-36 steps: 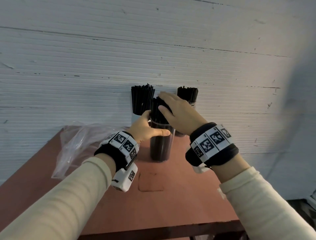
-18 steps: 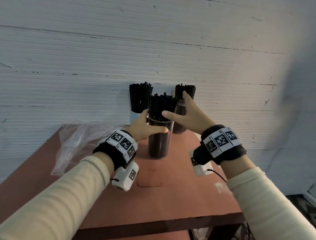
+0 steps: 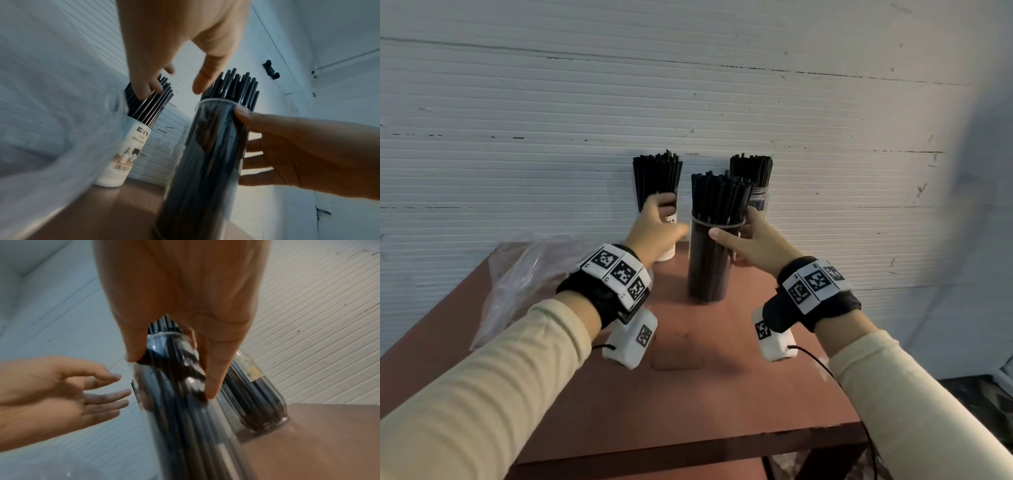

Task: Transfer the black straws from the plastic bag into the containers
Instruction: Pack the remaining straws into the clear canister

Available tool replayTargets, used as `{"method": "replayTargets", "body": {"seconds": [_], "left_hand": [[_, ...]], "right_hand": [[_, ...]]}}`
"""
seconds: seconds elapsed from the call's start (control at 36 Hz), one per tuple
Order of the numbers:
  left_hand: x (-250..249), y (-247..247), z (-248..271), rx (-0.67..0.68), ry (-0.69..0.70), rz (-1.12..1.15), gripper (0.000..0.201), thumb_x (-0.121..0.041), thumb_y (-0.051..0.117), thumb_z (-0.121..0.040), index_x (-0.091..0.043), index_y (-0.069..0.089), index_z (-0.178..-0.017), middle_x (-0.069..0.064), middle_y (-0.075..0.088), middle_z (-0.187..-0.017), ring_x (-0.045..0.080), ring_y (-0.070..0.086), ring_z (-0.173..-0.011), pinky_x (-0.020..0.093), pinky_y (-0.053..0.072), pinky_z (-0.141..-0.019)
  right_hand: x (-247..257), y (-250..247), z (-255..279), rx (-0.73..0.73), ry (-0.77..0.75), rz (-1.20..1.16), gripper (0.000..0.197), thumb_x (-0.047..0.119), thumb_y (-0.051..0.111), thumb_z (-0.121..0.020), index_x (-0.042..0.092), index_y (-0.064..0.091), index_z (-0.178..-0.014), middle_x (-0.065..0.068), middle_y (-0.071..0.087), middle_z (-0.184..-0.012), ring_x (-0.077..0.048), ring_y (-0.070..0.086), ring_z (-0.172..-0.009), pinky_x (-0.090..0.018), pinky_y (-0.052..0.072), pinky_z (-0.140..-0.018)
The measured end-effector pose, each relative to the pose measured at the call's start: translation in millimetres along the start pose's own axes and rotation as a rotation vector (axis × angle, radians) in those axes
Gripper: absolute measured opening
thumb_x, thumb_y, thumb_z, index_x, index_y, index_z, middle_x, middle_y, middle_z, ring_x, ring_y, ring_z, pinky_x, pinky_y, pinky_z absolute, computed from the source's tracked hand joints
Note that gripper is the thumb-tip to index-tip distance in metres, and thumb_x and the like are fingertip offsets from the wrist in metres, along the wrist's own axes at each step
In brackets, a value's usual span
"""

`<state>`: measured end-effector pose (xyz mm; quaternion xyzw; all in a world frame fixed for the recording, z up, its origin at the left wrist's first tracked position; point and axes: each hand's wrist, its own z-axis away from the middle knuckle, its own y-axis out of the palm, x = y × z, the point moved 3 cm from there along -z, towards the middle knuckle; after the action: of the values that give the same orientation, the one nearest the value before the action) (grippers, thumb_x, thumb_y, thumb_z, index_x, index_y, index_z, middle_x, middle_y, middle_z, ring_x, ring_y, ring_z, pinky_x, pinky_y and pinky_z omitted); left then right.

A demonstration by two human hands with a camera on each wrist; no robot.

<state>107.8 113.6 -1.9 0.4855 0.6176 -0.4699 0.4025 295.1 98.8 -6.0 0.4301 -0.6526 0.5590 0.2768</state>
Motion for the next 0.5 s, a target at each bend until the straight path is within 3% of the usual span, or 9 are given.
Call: {"method": "replayTargets", "body": {"seconds": [0.06, 0.14, 0.22, 0.28, 0.31, 0.36, 0.5], "left_hand": [[-3.7, -6.8, -11.8, -0.223, 0.05, 0.008, 0.061, -0.004, 0.069, -0.081, -0.016, 0.041, -0.133, 0.005, 0.049, -0.128, 0.006, 0.051, -0.097, 0.015, 0.043, -0.076], [-5.6, -13.0, -31.4, -0.419, 0.076, -0.003, 0.076, -0.015, 0.08, -0.074, -0.015, 0.034, -0.135, 0.008, 0.04, -0.136, 0.013, 0.047, -0.103, 0.021, 0.041, -0.089], [-1.6, -13.5, -52.5, -0.43, -0.002, -0.063, 0.103, -0.025, 0.088, -0.069, -0.015, 0.022, -0.148, 0.011, 0.029, -0.151, 0.024, 0.042, -0.131, 0.027, 0.034, -0.104], [3.9, -13.4, -65.1, -0.421, -0.053, -0.091, 0.114, -0.026, 0.089, -0.067, -0.015, 0.014, -0.152, 0.012, 0.025, -0.156, 0.027, 0.033, -0.141, 0.036, 0.029, -0.113], [7.6, -13.0, -70.7, -0.41, -0.083, -0.093, 0.117, -0.025, 0.089, -0.067, -0.015, 0.012, -0.153, 0.012, 0.023, -0.157, 0.027, 0.03, -0.143, 0.038, 0.027, -0.115], [16.5, -11.7, -81.6, -0.371, -0.128, -0.079, 0.119, -0.021, 0.09, -0.067, -0.014, 0.009, -0.154, 0.013, 0.024, -0.157, 0.028, 0.03, -0.144, 0.038, 0.026, -0.116], [36.0, -8.1, -94.6, -0.289, -0.149, -0.098, 0.104, -0.013, 0.086, -0.07, -0.009, 0.019, -0.148, 0.012, 0.045, -0.143, 0.027, 0.047, -0.131, 0.031, 0.037, -0.104]], "right_hand": [[-4.2, -0.2, -7.8, -0.067, 0.004, -0.008, 0.063, 0.043, 0.071, -0.083, 0.02, 0.039, -0.132, 0.004, 0.059, -0.11, -0.012, 0.061, -0.091, -0.03, 0.056, -0.068], [-10.8, 4.1, -23.4, -0.141, 0.022, -0.006, 0.07, 0.046, 0.072, -0.08, 0.018, 0.038, -0.135, 0.001, 0.061, -0.117, -0.016, 0.059, -0.093, -0.035, 0.051, -0.08], [-11.8, 11.2, -39.0, -0.193, 0.041, 0.015, 0.079, 0.048, 0.071, -0.079, 0.018, 0.033, -0.141, 0.0, 0.059, -0.128, -0.021, 0.06, -0.11, -0.043, 0.052, -0.092], [-11.5, 15.1, -49.9, -0.217, 0.037, 0.025, 0.081, 0.044, 0.07, -0.083, 0.015, 0.029, -0.146, -0.001, 0.055, -0.135, -0.021, 0.054, -0.122, -0.033, 0.044, -0.1], [-11.3, 17.2, -55.4, -0.22, 0.041, 0.028, 0.081, 0.043, 0.069, -0.085, 0.014, 0.027, -0.148, -0.002, 0.054, -0.138, -0.022, 0.052, -0.124, -0.027, 0.041, -0.098], [-11.5, 22.0, -67.0, -0.211, 0.061, 0.03, 0.083, 0.043, 0.067, -0.086, 0.014, 0.022, -0.15, -0.003, 0.051, -0.141, -0.023, 0.05, -0.127, -0.023, 0.037, -0.093], [-10.4, 34.8, -91.9, -0.179, 0.093, 0.017, 0.087, 0.044, 0.064, -0.088, 0.016, 0.013, -0.153, -0.009, 0.047, -0.145, -0.028, 0.048, -0.13, -0.032, 0.039, -0.102]]}}
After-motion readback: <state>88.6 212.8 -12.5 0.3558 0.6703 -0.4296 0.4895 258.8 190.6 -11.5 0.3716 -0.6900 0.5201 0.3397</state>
